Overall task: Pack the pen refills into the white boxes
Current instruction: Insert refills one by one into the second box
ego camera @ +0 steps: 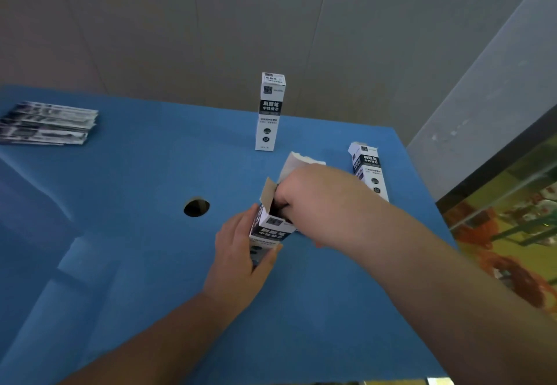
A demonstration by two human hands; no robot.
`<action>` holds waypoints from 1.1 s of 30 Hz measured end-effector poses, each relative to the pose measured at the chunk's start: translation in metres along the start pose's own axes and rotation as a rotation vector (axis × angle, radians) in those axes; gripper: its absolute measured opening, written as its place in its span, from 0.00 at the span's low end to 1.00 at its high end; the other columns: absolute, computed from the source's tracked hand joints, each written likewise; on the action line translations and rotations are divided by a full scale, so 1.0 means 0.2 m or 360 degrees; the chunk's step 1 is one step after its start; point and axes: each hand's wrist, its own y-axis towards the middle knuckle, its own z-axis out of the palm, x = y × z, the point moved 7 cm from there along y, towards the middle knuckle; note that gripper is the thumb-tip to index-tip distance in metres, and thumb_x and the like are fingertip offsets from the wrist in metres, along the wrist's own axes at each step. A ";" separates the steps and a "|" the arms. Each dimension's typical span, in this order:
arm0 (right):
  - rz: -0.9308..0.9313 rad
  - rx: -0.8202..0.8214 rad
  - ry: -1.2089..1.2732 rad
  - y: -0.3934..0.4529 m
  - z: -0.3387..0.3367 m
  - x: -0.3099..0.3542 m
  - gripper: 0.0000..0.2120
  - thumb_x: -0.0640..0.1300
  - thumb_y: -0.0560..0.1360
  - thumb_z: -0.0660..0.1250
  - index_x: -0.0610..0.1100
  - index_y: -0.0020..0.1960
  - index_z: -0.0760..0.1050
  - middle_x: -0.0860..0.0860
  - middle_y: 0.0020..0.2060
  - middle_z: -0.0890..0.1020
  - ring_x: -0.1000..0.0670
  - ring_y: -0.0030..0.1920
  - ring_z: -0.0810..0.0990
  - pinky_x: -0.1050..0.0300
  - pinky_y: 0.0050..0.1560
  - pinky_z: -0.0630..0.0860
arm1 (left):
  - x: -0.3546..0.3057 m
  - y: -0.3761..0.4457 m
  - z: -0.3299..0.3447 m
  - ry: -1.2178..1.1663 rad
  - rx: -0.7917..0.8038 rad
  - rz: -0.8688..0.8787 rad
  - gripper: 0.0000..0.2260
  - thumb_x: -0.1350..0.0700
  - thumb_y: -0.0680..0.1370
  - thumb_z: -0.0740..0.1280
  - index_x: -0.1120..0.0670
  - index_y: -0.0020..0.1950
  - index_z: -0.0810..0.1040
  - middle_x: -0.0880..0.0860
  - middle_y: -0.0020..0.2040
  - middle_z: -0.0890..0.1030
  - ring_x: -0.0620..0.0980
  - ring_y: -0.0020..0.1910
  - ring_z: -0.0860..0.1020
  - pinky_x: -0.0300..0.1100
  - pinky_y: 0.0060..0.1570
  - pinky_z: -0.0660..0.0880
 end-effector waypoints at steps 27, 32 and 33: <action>0.0338 -0.0031 0.0213 0.07 0.75 -0.54 0.10 0.46 0.81 0.62 0.44 0.57 0.79 0.47 0.55 0.77 0.45 0.58 0.77 0.51 0.54 0.77 | 0.04 0.02 -0.03 -0.0265 -0.0126 -0.0028 0.25 0.40 0.77 0.70 0.45 0.72 0.70 0.33 0.62 0.70 0.59 0.61 0.78 0.62 0.55 0.82; 0.0410 -0.0029 0.0016 0.08 0.75 -0.53 0.12 0.38 0.77 0.61 0.46 0.57 0.79 0.49 0.54 0.78 0.45 0.54 0.78 0.54 0.45 0.74 | 0.04 0.03 -0.03 -0.0279 -0.0093 -0.0051 0.26 0.41 0.77 0.71 0.44 0.73 0.69 0.42 0.63 0.72 0.59 0.62 0.78 0.61 0.56 0.82; 0.0427 -0.0029 -0.0014 0.08 0.75 -0.53 0.12 0.37 0.76 0.62 0.46 0.56 0.79 0.49 0.54 0.79 0.45 0.54 0.78 0.54 0.44 0.74 | 0.05 0.03 -0.03 -0.0285 -0.0091 -0.0057 0.26 0.41 0.77 0.71 0.44 0.73 0.69 0.43 0.63 0.72 0.60 0.62 0.78 0.61 0.57 0.82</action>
